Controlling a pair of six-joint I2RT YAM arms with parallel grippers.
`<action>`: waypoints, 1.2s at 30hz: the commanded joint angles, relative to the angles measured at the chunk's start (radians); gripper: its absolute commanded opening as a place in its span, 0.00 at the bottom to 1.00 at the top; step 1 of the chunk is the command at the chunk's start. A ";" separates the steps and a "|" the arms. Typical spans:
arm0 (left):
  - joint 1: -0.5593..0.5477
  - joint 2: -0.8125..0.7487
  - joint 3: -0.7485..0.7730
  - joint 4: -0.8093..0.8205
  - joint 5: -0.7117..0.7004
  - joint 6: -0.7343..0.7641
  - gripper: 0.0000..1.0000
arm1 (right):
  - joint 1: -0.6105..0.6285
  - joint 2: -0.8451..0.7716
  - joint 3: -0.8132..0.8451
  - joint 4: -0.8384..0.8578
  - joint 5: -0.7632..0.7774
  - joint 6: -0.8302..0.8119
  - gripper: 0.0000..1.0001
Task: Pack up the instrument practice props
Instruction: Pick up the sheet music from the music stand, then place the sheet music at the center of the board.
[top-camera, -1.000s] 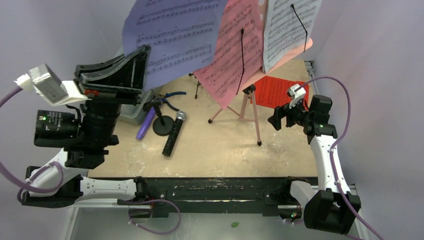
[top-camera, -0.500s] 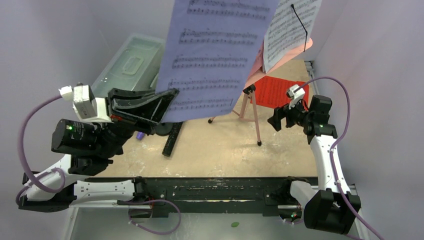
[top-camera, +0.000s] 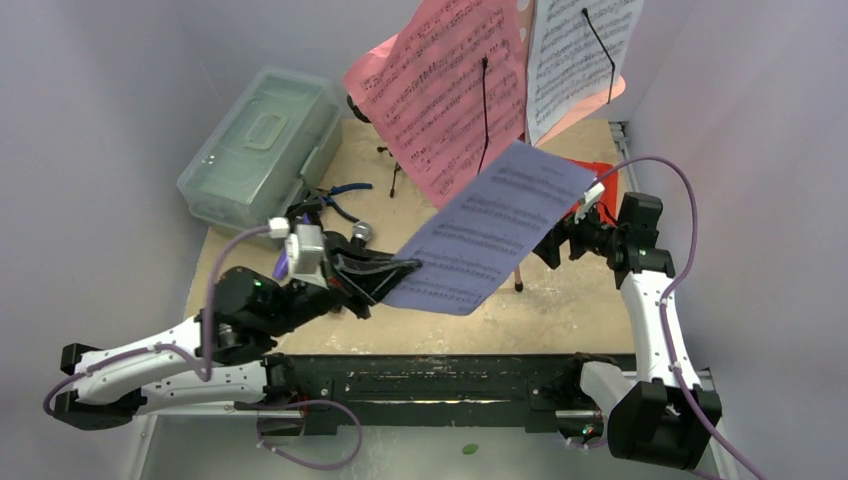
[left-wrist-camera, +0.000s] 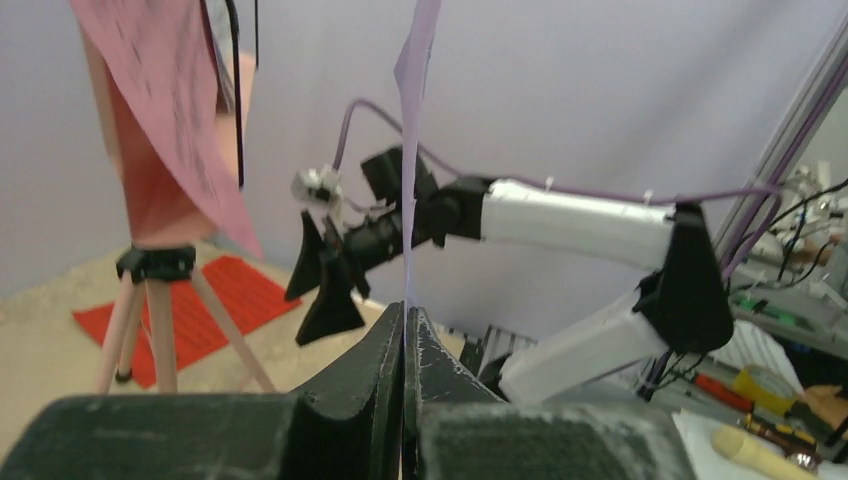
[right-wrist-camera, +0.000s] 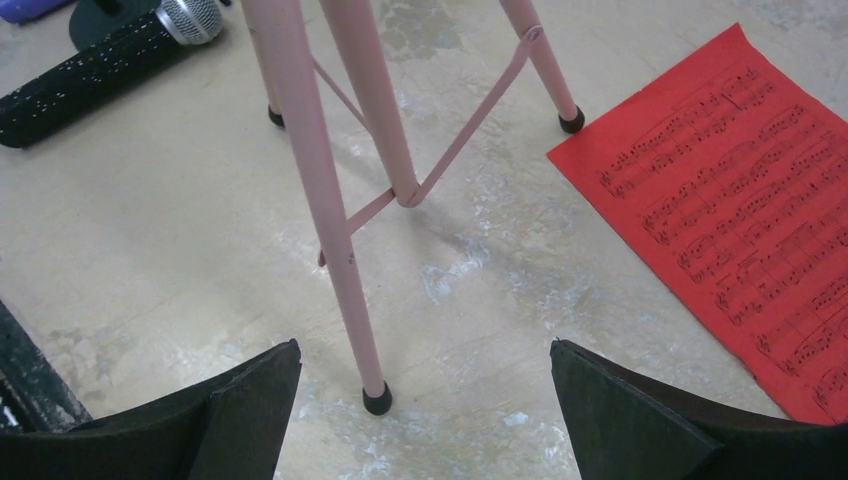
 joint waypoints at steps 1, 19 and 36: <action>0.002 -0.004 -0.144 0.057 -0.025 -0.036 0.00 | -0.002 -0.031 0.019 -0.037 -0.093 -0.053 0.99; 0.002 0.085 -0.371 0.001 -0.320 0.038 0.00 | -0.001 -0.057 0.033 -0.081 -0.180 -0.103 0.99; 0.002 0.173 -0.346 -0.064 -0.384 0.106 0.00 | 0.000 -0.113 0.182 -0.380 -0.183 -0.405 0.99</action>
